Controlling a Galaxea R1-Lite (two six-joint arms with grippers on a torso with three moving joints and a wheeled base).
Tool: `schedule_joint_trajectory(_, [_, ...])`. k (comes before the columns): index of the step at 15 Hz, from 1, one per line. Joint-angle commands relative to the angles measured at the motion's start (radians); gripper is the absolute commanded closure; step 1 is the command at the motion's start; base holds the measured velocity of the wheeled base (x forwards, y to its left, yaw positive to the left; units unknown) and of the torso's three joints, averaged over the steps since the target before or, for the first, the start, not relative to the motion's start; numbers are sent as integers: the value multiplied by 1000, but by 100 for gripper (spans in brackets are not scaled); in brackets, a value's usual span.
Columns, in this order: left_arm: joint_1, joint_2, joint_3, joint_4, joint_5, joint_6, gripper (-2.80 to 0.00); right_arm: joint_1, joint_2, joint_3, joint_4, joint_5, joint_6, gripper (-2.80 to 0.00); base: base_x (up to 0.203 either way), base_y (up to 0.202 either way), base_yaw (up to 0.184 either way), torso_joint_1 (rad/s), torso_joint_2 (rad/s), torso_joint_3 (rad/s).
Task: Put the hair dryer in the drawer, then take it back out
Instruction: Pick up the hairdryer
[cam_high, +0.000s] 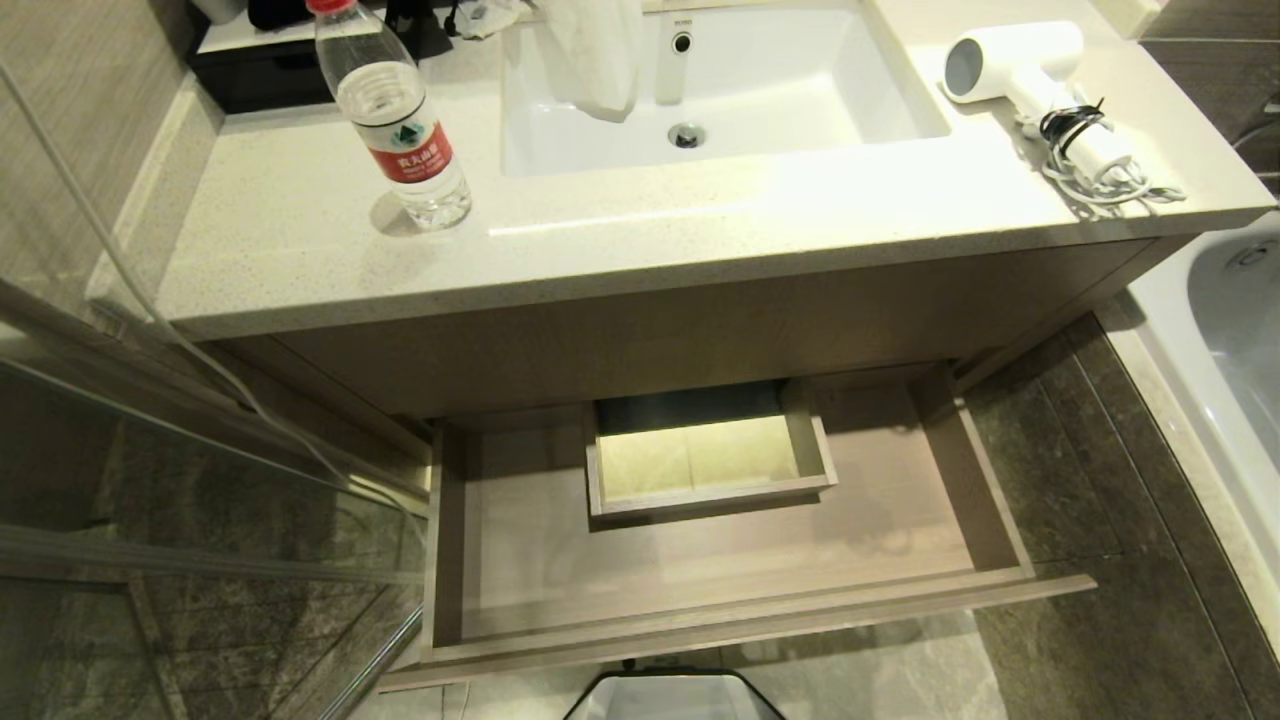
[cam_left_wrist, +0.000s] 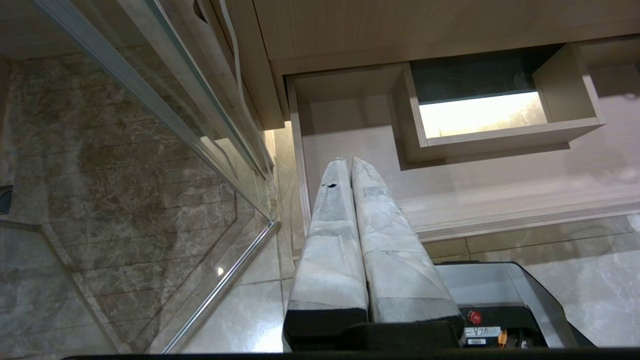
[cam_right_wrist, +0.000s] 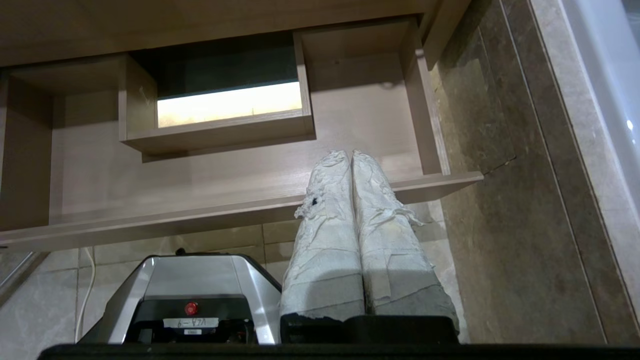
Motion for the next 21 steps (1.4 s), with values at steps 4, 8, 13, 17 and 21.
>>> schedule_joint_trajectory(4, [0, 2, 0, -1, 0, 1, 0, 0, 0, 0, 3, 0, -1, 0, 0, 0, 0, 60, -124, -53])
schedule_joint_trajectory(8, [0, 1, 0, -1, 0, 0, 0, 0, 0, 0, 3, 0, -4, 0, 0, 0, 0, 0, 0, 0])
schedule_joint_trajectory(13, [0, 2, 0, -1, 0, 0, 0, 0, 0, 0, 3, 0, -2, 0, 0, 0, 0, 134, 17, 145])
schedule_joint_trajectory(17, [0, 0, 0, -1, -1, 0, 0, 0, 0, 0, 3, 0, -2, 0, 0, 0, 0, 256, -10, 237])
schedule_joint_trajectory(21, [0, 2, 0, -1, 0, 1, 0, 0, 0, 0, 4, 0, -5, 0, 0, 0, 0, 289, -71, 216])
